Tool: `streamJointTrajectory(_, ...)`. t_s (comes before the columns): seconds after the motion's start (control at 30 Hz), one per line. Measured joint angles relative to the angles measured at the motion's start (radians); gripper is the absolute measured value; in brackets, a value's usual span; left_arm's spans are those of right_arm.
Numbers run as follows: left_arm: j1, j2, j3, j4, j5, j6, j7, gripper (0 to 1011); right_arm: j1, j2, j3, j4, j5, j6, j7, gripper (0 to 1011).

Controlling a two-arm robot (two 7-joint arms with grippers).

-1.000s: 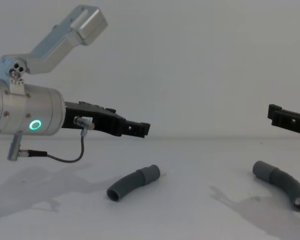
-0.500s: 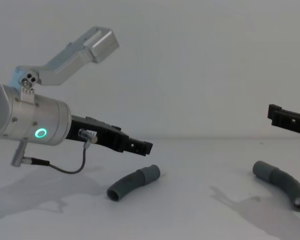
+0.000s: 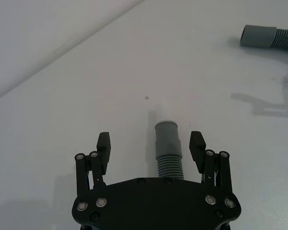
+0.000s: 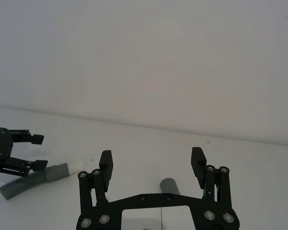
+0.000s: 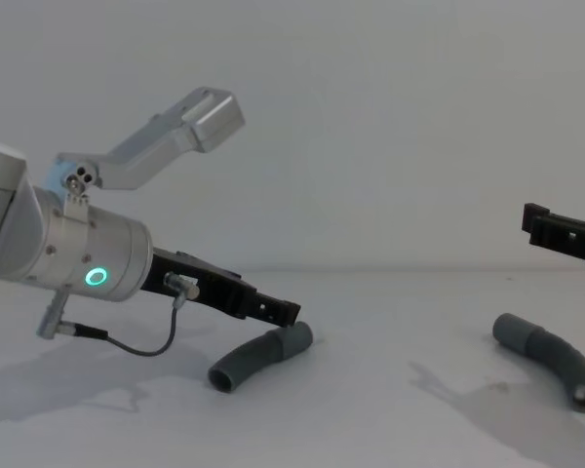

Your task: Use both hands to pick up one end of the pipe from the table, align the ends, and insert them.

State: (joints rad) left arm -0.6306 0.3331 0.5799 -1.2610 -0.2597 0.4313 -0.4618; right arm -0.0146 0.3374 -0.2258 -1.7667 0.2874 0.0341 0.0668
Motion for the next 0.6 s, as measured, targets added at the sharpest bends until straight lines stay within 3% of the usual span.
streamJointTrajectory(0.6, -0.043, -0.025, 0.023, 0.073, 0.028, 0.010, -0.037, 1000, 0.000, 0.000, 0.000, 0.000, 0.000, 0.000, 0.000, 1001)
